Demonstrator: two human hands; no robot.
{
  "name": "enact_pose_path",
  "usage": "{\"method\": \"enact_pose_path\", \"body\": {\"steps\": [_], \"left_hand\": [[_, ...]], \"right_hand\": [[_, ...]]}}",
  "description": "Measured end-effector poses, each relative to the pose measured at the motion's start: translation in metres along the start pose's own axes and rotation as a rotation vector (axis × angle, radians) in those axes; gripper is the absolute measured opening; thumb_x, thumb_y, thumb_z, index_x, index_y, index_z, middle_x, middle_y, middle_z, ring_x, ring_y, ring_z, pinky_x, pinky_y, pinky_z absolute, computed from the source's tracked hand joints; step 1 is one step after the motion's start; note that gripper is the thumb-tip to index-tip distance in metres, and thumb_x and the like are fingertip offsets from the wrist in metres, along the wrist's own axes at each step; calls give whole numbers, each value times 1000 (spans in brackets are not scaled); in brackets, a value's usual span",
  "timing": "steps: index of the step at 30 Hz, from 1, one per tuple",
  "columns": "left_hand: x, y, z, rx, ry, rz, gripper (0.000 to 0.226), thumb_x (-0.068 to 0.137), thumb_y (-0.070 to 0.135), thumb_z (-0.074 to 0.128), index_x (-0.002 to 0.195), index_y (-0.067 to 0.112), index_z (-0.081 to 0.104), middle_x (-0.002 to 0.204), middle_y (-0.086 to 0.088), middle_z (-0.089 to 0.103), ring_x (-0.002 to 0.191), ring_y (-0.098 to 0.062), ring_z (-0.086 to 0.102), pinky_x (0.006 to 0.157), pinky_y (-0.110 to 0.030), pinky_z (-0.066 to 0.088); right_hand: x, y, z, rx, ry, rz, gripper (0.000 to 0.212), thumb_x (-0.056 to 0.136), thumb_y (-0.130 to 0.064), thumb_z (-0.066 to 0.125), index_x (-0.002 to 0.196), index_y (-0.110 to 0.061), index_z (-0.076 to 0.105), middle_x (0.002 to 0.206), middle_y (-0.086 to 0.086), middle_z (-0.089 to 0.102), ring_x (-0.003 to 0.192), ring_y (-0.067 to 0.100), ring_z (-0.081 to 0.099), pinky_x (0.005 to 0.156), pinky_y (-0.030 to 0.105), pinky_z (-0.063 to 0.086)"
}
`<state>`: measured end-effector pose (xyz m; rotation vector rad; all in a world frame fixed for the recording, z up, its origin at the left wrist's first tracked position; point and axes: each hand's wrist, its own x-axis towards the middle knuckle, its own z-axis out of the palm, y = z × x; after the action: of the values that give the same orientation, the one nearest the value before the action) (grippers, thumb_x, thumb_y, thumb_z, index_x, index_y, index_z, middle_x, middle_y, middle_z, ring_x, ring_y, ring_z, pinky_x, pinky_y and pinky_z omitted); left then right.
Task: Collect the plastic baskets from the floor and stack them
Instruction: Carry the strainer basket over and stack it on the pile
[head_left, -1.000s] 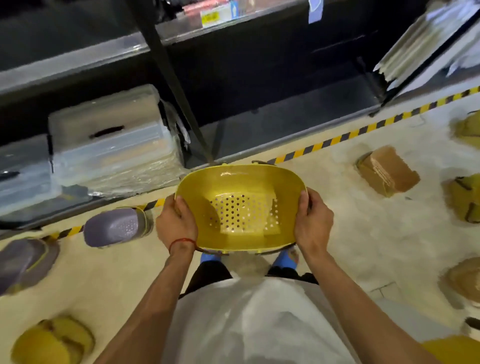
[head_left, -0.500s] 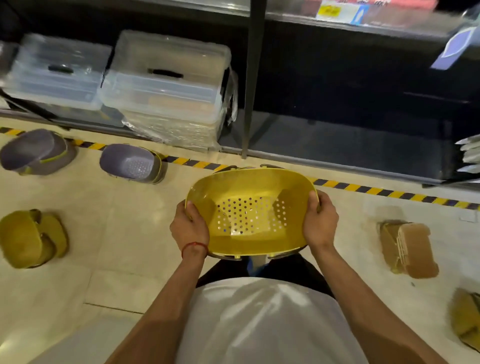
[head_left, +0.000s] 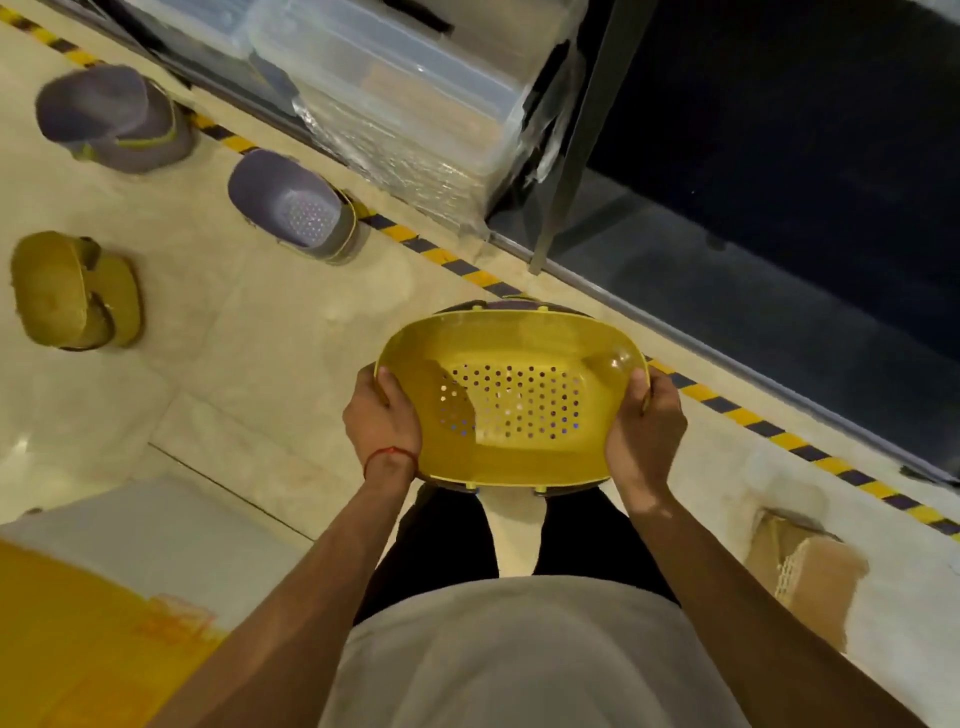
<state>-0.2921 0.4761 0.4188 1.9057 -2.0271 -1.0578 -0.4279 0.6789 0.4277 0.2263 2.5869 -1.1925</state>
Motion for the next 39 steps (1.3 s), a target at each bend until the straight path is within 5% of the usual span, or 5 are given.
{"method": "enact_pose_path", "body": {"steps": [6, 15, 20, 31, 39], "left_hand": [[18, -25, 65, -47, 98, -65, 37, 105, 31, 40, 118, 6, 65, 108, -17, 70, 98, -34, 62, 79, -25, 40], [82, -74, 168, -56, 134, -75, 35, 105, 29, 42, 115, 7, 68, 102, -11, 71, 84, -18, 56, 74, -12, 35], [113, -101, 214, -16, 117, -53, 34, 104, 27, 44, 115, 6, 68, 101, -16, 72, 90, -31, 62, 76, -21, 38], [172, -143, 256, -30, 183, -56, 34, 105, 30, 41, 109, 7, 66, 96, -14, 71, 83, -24, 58, 74, -21, 39], [180, -176, 286, -11, 127, -132, 32, 105, 24, 42, 109, 3, 67, 84, -11, 65, 76, -24, 51, 66, -21, 30]], "right_hand": [[54, 36, 36, -75, -65, -33, 39, 110, -32, 37, 127, -7, 63, 124, 13, 67, 114, 31, 62, 99, 38, 48], [122, 97, 129, -86, -52, -52, 37, 110, -22, 39, 128, 0, 62, 120, 19, 68, 109, 32, 62, 89, 27, 45], [150, 137, 173, -132, -27, -56, 35, 110, -19, 40, 125, 1, 65, 117, 21, 69, 106, 32, 63, 80, 15, 37], [167, 169, 249, -111, -54, -108, 35, 110, -18, 39, 131, -4, 62, 122, 14, 70, 111, 24, 64, 96, 29, 49], [189, 207, 276, -223, -115, -132, 34, 110, -15, 38, 123, 1, 65, 110, 22, 70, 101, 35, 65, 84, 29, 45]]}}
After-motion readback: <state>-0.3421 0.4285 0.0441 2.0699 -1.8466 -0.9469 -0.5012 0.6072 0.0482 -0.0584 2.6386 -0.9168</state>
